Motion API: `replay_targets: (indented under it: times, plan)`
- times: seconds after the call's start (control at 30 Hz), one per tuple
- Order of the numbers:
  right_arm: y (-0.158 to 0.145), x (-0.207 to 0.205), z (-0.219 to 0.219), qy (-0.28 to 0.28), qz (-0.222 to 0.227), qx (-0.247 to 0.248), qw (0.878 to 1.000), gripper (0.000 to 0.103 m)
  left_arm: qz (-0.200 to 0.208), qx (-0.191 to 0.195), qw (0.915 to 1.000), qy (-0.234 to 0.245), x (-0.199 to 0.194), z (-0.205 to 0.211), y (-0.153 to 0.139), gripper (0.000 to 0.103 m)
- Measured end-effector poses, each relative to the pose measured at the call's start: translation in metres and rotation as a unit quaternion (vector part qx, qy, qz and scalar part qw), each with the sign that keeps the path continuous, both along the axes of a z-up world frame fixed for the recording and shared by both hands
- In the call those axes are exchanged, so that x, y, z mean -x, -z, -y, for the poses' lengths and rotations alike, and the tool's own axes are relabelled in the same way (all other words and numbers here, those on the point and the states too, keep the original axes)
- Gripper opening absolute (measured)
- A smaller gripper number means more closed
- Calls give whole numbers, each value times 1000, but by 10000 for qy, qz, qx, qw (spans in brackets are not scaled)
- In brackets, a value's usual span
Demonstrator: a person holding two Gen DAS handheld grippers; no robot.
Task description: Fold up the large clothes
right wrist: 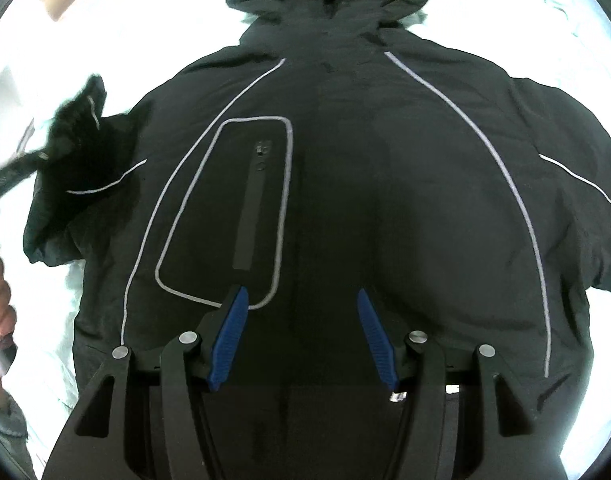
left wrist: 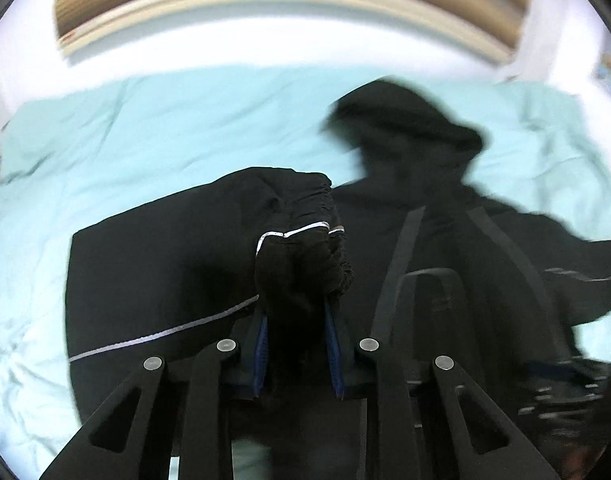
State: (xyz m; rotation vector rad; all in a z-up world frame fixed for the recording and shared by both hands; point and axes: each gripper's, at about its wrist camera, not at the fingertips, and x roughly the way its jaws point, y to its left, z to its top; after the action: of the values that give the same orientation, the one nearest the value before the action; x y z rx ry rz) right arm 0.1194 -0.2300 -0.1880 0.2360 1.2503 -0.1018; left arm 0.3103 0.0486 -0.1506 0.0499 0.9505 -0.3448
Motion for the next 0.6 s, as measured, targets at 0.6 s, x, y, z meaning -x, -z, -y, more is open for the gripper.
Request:
replay_targets:
  times: [0.6]
  plan:
    - [-13, 69, 121, 1456, 12, 57, 9893, 60, -1216, 1152, 9603, 2232, 21, 245, 43, 27]
